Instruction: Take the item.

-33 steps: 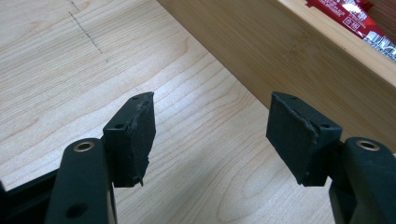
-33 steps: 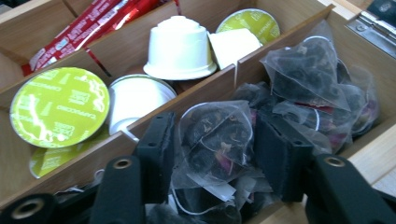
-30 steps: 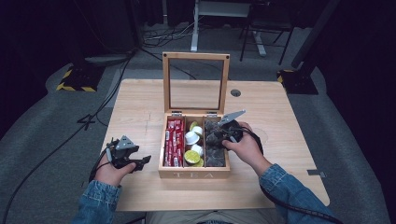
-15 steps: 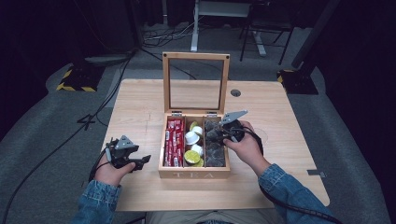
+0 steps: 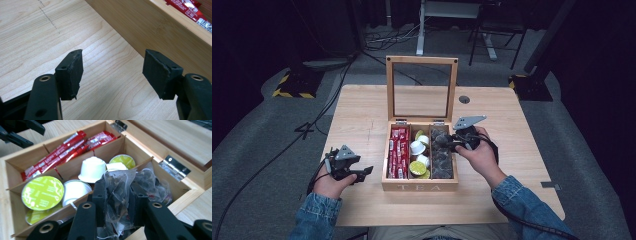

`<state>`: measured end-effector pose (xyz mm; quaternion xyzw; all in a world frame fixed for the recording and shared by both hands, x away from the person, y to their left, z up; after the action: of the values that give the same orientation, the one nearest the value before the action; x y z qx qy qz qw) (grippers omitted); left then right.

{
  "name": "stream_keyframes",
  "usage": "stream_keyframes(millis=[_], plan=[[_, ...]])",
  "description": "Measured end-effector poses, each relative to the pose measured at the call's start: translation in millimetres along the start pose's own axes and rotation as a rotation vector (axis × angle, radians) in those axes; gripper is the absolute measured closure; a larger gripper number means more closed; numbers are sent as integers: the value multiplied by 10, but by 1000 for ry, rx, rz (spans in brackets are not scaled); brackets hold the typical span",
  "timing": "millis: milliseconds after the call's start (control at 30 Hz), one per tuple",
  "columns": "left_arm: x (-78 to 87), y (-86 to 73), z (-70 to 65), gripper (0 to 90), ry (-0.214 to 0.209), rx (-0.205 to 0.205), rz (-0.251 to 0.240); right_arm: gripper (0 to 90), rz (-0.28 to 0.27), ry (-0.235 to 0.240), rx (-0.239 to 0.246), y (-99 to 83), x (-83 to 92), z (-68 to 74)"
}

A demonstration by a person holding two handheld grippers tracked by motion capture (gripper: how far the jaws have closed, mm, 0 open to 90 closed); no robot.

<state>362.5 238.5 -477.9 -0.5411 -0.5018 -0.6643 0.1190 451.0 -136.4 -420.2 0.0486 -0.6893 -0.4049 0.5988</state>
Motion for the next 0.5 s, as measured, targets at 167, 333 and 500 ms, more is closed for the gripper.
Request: stream_keyframes(millis=[167,333,500], plan=[[1,-2,6,332,0,1,0,714,-27,2,1,22,110,8],[-2,-3,8,332,1,3,1,713,-34,-2,2,23,180,6],[-24,15,41,332,8,0,8,712,-54,-27,1,-12,370,-14]])
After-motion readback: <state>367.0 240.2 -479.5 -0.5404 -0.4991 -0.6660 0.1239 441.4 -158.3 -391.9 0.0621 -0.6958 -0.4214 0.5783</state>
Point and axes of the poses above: each handheld gripper's, and its own axes: x roughly backward along the jaws, y roughly out of its top, z roughly to its left, the point moved 2 cm from there along -x, roughly forward along the jaws, and after that the axes turned 13 degrees about z, right-handed, at the moved point
